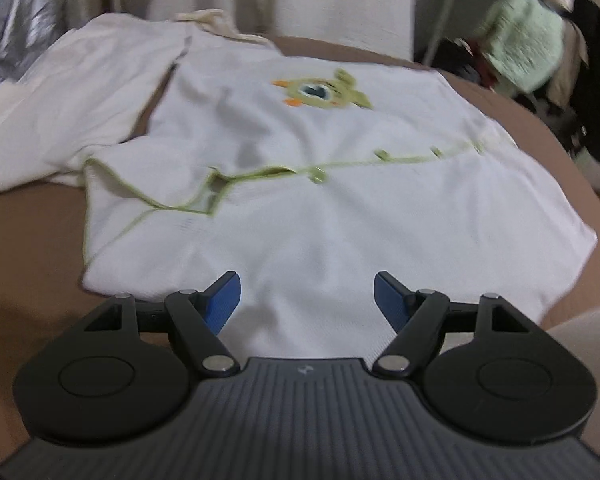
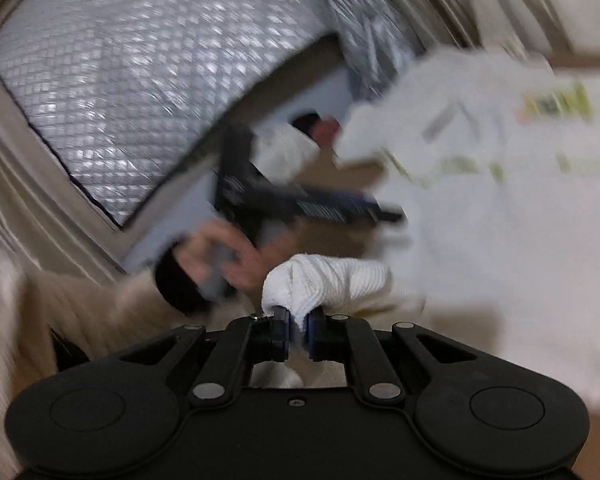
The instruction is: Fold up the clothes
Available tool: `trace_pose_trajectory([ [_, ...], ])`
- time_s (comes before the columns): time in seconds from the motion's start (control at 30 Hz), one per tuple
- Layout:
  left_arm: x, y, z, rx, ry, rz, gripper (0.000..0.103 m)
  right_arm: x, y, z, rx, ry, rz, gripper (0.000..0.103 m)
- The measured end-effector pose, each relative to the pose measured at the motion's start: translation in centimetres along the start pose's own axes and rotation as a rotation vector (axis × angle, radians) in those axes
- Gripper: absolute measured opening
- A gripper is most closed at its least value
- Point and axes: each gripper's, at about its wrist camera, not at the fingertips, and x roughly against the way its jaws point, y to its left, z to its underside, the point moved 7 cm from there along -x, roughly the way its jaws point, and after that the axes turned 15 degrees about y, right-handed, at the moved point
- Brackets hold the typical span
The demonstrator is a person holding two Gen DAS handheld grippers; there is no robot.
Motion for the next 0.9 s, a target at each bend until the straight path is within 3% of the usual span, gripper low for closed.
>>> trace_pose_trajectory([
  [0.17, 1.0, 3.4, -1.3, 0.093, -0.075, 0.010, 0.073, 1.8, -0.8, -9.4, -0.002, -0.109, 0.030, 0.011],
  [0.2, 1.1, 3.9, -1.5, 0.107, -0.087, 0.018, 0.074, 1.6, -1.9, -11.1, -0.021, -0.139, 0.085, 0.011],
  [0.23, 0.8, 4.1, -1.5, 0.114, -0.081, 0.038, 0.074, 1.2, -3.2, -12.6, -0.045, -0.169, 0.157, 0.018],
  [0.27, 0.5, 4.3, -1.6, 0.122, -0.073, 0.058, 0.075, 1.0, -4.5, -14.1, -0.069, -0.199, 0.228, 0.032],
  [0.33, -0.3, 4.3, -1.4, 0.135, -0.044, 0.088, 0.075, -1.0, -7.9, -15.4, -0.106, -0.170, 0.352, 0.062],
  [0.37, -0.7, 4.3, -1.3, 0.142, -0.029, 0.103, 0.075, -1.9, -9.7, -15.3, -0.127, -0.157, 0.427, 0.062],
  [0.47, -1.4, 4.1, -1.0, 0.130, -0.014, 0.115, 0.076, -3.4, -13.0, -12.5, -0.194, -0.146, 0.493, 0.062],
  [0.67, -2.5, 1.0, 0.3, 0.040, 0.040, 0.188, 0.078, -2.3, -17.9, -2.7, -0.416, -0.189, 0.443, 0.062],
  [0.8, -3.2, -2.8, 2.1, -0.130, 0.094, 0.161, 0.085, -0.9, -18.0, 3.0, -0.480, -0.226, 0.382, 0.062],
  [0.9, -4.2, -5.7, 3.7, -0.264, 0.137, 0.124, 0.093, -1.7, -16.9, 5.1, -0.447, -0.202, 0.351, 0.062],
])
